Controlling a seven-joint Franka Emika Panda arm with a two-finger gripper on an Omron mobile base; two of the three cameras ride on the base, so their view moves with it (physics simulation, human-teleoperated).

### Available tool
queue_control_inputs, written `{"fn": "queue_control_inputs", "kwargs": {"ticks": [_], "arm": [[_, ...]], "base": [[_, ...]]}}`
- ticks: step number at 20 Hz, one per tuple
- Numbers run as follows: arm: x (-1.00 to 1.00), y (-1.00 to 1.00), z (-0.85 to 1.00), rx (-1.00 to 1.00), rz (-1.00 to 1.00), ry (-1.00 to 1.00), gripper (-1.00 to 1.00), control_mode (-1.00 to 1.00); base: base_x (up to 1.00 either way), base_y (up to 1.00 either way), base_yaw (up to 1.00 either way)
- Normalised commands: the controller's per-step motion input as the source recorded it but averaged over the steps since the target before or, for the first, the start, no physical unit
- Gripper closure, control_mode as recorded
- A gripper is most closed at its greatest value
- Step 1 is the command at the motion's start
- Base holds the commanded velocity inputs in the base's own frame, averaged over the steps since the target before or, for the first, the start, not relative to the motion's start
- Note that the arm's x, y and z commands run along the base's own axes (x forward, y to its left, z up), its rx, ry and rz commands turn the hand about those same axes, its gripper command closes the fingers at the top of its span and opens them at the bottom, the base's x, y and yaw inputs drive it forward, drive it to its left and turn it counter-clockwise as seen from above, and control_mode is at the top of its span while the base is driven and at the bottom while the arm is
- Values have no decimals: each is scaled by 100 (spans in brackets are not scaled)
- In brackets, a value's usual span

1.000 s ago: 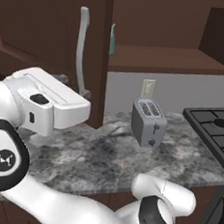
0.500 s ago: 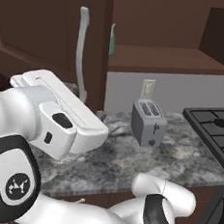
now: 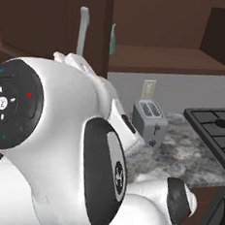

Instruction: Open the cabinet, pick the kettle from the cabinet, and place it in the sink.

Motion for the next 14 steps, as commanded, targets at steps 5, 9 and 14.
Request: {"fn": "queue_control_inputs", "kwargs": {"ticks": [5,9,14], "arm": [[-16,-41,11,39,15,0,-100,-100],[-2,-37,10,34,8,5,-100,-100],[3,-34,7,31,8,5,-100,-100]], "base": [[0,0,0],[0,0,0],[0,0,0]]}}
